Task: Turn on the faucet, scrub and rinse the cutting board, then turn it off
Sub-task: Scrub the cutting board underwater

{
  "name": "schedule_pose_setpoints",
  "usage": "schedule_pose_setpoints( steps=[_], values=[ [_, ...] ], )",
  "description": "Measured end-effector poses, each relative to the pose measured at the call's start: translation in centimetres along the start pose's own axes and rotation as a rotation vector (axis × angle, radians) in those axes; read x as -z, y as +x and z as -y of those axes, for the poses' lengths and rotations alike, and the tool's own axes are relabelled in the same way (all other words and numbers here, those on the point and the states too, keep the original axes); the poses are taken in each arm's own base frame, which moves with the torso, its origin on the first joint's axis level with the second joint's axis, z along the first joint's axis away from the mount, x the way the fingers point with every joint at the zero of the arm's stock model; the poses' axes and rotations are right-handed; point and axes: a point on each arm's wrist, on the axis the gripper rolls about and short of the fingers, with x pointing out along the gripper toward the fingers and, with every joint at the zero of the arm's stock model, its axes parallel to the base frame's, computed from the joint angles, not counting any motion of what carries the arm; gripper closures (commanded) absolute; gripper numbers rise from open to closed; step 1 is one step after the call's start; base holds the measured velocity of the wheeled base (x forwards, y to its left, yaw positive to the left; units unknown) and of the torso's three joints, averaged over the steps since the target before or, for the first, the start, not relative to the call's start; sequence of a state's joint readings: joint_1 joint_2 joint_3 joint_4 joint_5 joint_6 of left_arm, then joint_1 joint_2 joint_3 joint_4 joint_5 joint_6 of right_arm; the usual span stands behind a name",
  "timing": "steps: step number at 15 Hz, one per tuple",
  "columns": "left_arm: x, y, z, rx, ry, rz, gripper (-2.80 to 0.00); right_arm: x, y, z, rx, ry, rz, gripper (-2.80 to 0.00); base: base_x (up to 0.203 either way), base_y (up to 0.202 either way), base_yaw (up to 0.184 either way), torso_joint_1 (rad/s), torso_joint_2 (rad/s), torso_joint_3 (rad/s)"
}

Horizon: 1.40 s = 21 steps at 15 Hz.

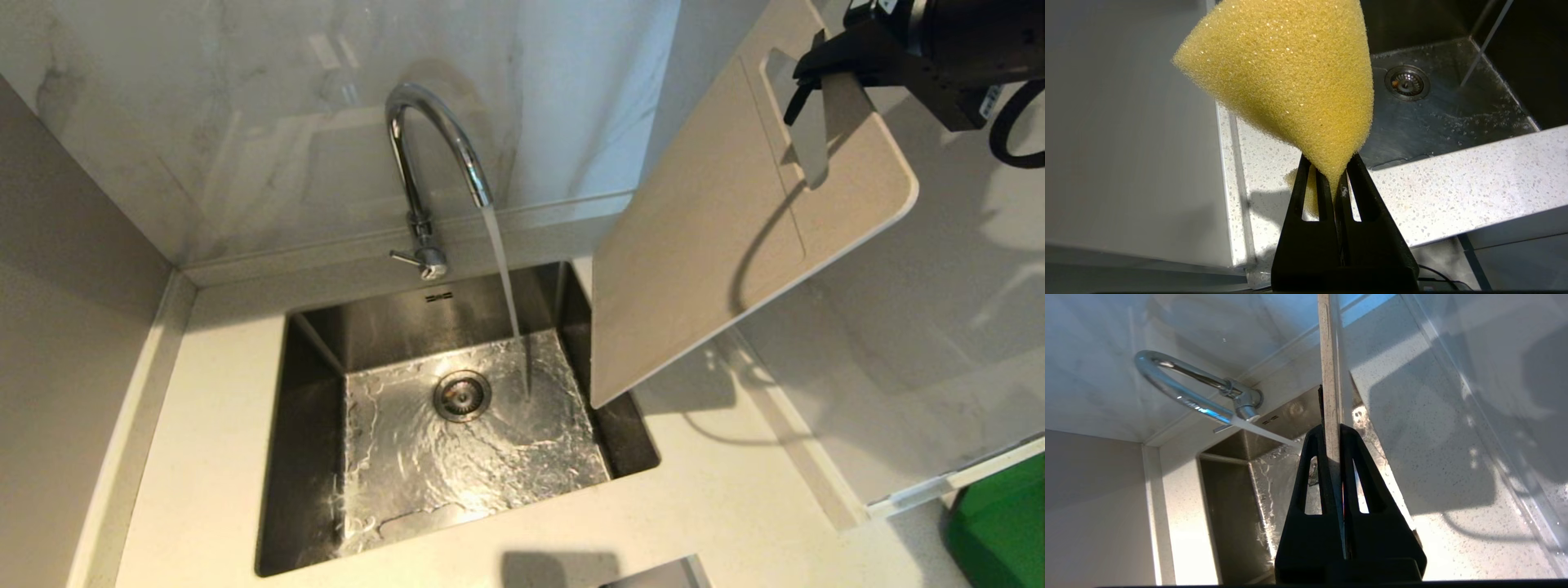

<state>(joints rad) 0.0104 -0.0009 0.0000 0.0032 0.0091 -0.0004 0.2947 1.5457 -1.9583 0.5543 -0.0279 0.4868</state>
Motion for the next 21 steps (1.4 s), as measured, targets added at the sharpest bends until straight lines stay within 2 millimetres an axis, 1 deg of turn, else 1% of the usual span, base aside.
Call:
schedule_pose_setpoints(
  steps=[4,6,8,11,13,16,21],
  values=[
    [0.0,0.0,0.0,0.0,-0.001,0.0,0.0,0.1,0.3,0.0,0.001,0.028,-0.002,0.0,0.0,0.0,0.0,0.0,0.0,0.0],
    [0.0,0.0,0.0,0.0,-0.001,0.0,0.0,0.2,1.3,0.1,0.001,0.07,-0.003,0.0,0.0,0.0,0.0,0.0,0.0,0.0],
    [0.0,0.0,0.0,0.0,-0.001,0.0,0.0,0.5,3.0,0.2,0.0,0.114,-0.002,0.0,0.0,0.0,0.0,0.0,0.0,0.0],
    [0.0,0.0,0.0,0.0,-0.001,0.0,0.0,1.3,6.3,0.5,0.003,0.165,-0.008,0.0,0.0,0.0,0.0,0.0,0.0,0.0],
    [0.0,0.0,0.0,0.0,-0.001,0.0,0.0,2.1,8.8,0.8,-0.002,0.203,-0.027,0.0,0.0,0.0,0.0,0.0,0.0,0.0],
    [0.0,0.0,0.0,0.0,0.0,0.0,0.0,3.4,11.8,1.2,-0.026,0.268,-0.067,0.0,0.0,0.0,0.0,0.0,0.0,0.0],
    [0.0,0.0,0.0,-0.001,-0.001,0.0,0.0,5.4,15.6,1.8,-0.079,0.379,-0.137,0.0,0.0,0.0,0.0,0.0,0.0,0.0]
  ],
)
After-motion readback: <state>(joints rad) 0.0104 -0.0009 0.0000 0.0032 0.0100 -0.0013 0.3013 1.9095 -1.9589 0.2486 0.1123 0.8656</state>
